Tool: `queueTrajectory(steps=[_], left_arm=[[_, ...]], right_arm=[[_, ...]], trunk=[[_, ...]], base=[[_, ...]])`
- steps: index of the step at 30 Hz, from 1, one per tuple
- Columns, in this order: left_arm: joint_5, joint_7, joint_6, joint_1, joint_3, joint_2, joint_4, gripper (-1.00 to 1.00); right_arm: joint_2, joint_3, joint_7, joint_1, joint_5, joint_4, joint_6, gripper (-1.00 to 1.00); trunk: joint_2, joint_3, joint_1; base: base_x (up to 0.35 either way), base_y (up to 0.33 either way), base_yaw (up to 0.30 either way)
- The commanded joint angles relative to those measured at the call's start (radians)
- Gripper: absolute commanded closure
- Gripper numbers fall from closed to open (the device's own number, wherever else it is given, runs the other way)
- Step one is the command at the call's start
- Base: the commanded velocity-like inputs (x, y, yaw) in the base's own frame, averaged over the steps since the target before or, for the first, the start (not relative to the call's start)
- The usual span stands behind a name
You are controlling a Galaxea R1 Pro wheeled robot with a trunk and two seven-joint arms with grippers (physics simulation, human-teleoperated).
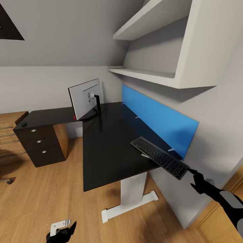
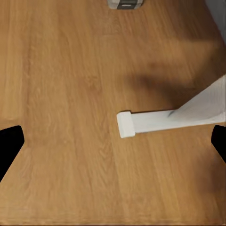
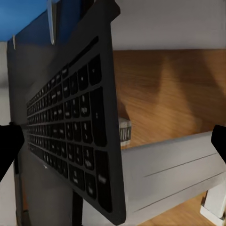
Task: In the bedroom, organize the workspace by keeping the computer under the desk, ensuring the monitor is on the desk, placing the keyboard on the desk next to the monitor, placing the mouse on the desk next to the keyboard, moving the folder from the swivel chair onto the desk next to the mouse, stacking the notebook on top of the folder with the pen on top of the notebook, and positioning the swivel chair next to the desk.
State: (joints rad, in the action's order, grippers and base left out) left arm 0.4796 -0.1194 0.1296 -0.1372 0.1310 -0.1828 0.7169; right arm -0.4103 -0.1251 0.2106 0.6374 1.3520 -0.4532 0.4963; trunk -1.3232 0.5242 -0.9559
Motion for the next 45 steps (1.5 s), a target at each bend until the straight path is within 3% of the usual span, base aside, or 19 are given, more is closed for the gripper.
queueTrajectory(steps=[1,2,3,6,14,33,45], left_arm=[[0.028,-0.014,-0.021,0.008,0.005,-0.011,0.019,-1.0],[0.073,-0.037,-0.07,0.033,0.005,-0.038,0.073,-1.0],[0.095,-0.047,-0.088,0.048,0.005,-0.054,0.101,-1.0],[0.12,-0.058,-0.112,0.072,0.006,-0.073,0.14,-1.0],[0.128,-0.063,-0.125,0.083,0.007,-0.078,0.155,-1.0],[0.127,-0.062,-0.122,0.084,0.009,-0.076,0.155,-1.0],[0.128,-0.062,-0.125,0.084,0.009,-0.076,0.152,-1.0]], right_arm=[[0.0,-0.005,0.001,0.001,0.001,0.0,0.007,-1.0],[0.001,-0.005,0.001,0.001,0.001,0.0,0.007,-1.0],[0.001,-0.005,0.002,0.001,0.001,-0.001,0.007,-1.0],[0.001,-0.004,0.023,0.001,0.0,-0.002,0.008,-1.0],[0.001,0.007,0.115,0.001,-0.005,-0.002,0.057,-1.0],[0.001,0.009,0.131,0.001,-0.004,-0.001,0.07,-1.0],[0.001,0.021,0.147,0.001,-0.005,-0.002,0.073,-1.0]], trunk=[[-0.008,0.004,-0.004],[-0.015,0.007,-0.008],[-0.022,0.01,-0.012],[-0.043,0.02,-0.023],[-0.099,0.045,-0.054],[-0.232,0.104,-0.127],[-0.232,0.104,-0.127]], base=[[0.0,0.0,0.0],[0.0,0.0,0.0],[0.0,0.0,0.0],[0.0,0.0,0.0],[0.0,0.0,0.0],[0.0,0.0,0.0],[0.0,0.0,0.0]])
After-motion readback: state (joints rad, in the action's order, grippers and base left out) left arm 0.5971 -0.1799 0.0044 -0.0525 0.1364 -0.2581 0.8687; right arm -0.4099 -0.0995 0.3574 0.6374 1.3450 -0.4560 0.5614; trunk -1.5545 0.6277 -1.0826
